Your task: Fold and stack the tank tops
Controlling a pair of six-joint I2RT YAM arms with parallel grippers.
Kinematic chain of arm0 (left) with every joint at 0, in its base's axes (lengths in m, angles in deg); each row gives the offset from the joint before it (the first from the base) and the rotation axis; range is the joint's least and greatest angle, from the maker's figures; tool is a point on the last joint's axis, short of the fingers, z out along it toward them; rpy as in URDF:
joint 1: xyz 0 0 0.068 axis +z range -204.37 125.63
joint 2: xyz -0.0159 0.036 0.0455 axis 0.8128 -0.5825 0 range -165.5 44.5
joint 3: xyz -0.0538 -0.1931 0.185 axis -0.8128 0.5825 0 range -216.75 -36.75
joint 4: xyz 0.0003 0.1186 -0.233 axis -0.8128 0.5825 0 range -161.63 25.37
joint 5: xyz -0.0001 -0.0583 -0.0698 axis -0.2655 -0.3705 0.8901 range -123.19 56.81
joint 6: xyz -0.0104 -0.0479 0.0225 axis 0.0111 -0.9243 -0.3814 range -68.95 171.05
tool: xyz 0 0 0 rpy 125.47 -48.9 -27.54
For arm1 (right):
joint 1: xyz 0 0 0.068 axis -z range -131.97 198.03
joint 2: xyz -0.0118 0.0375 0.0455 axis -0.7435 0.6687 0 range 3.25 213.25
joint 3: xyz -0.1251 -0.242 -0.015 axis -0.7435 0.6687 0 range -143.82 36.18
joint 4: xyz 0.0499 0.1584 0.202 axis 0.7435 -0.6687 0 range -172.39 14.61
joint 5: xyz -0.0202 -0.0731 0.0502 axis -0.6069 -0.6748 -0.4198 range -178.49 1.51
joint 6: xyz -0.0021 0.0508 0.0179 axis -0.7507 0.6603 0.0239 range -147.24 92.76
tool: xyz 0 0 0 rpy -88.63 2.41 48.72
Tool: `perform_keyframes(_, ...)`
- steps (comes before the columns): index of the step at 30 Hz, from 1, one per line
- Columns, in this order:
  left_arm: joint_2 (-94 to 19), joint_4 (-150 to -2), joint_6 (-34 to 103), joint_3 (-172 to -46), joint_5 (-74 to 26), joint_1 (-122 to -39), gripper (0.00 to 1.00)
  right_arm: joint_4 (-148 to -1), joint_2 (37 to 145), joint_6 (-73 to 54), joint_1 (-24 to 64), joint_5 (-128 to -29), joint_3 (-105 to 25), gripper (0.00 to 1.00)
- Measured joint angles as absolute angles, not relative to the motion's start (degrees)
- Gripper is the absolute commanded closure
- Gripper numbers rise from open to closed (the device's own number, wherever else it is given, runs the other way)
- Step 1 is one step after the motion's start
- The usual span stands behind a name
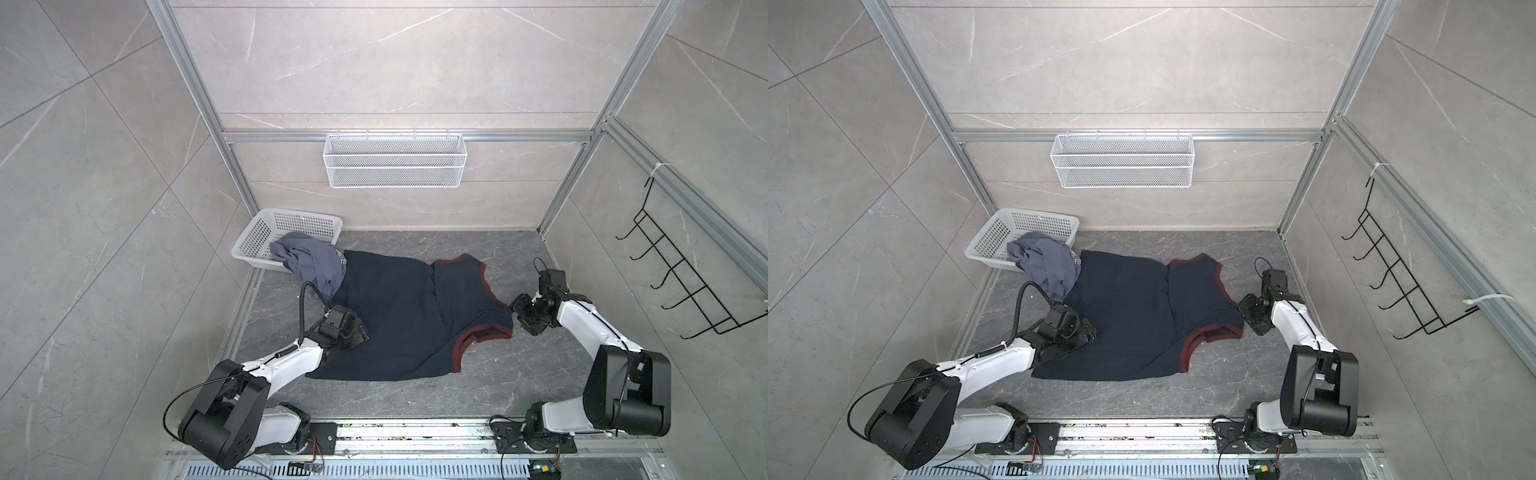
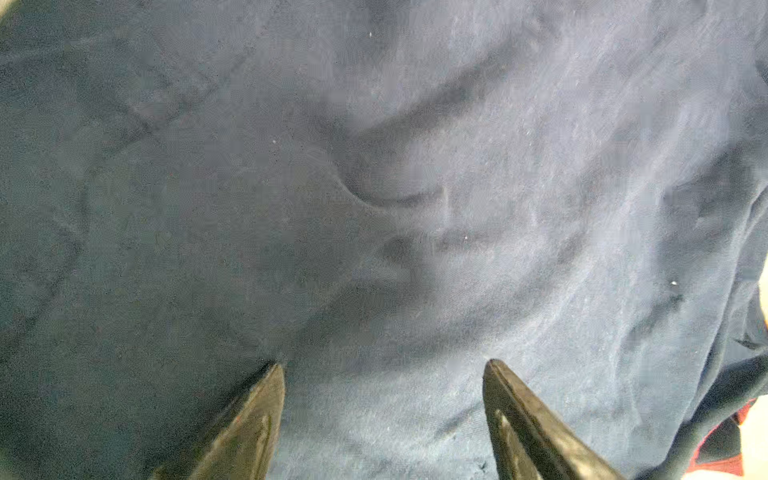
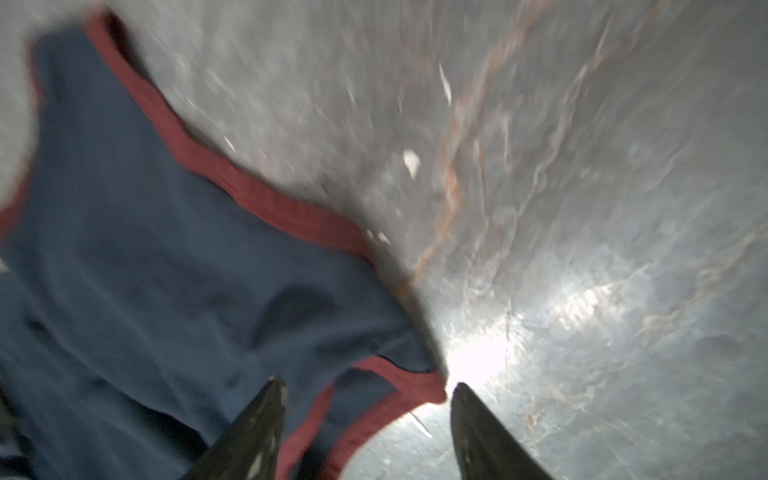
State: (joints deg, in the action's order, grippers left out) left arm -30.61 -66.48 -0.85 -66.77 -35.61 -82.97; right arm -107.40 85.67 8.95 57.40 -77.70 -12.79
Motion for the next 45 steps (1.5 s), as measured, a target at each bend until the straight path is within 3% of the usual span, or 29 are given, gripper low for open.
perform_keyframes(12,-30.74,-65.89,-0.71,-67.01,-35.65,-82.99,0.21,-107.75,90.39,8.07,54.03,-81.0,-11.04,0.53)
perform_keyframes(23,-30.63,-65.87,-0.71,-66.92,-35.72,-82.99,0.21,-107.69,91.94,7.79,53.55,-85.16,-11.04,0.89)
perform_keyframes(28,-30.63,-65.59,-0.74,-66.92,-36.44,-83.12,0.21,-110.05,87.76,8.16,53.68,-89.46,-11.13,0.97)
perform_keyframes(39,-29.06,-66.09,-0.78,-65.31,-37.66,-83.37,0.2,-113.26,82.04,9.45,61.14,-92.15,-11.81,1.0)
perform_keyframes(45,-28.97,-65.72,-0.74,-65.26,-37.73,-86.12,0.19,-113.3,83.57,10.32,61.57,-92.57,-9.75,0.94)
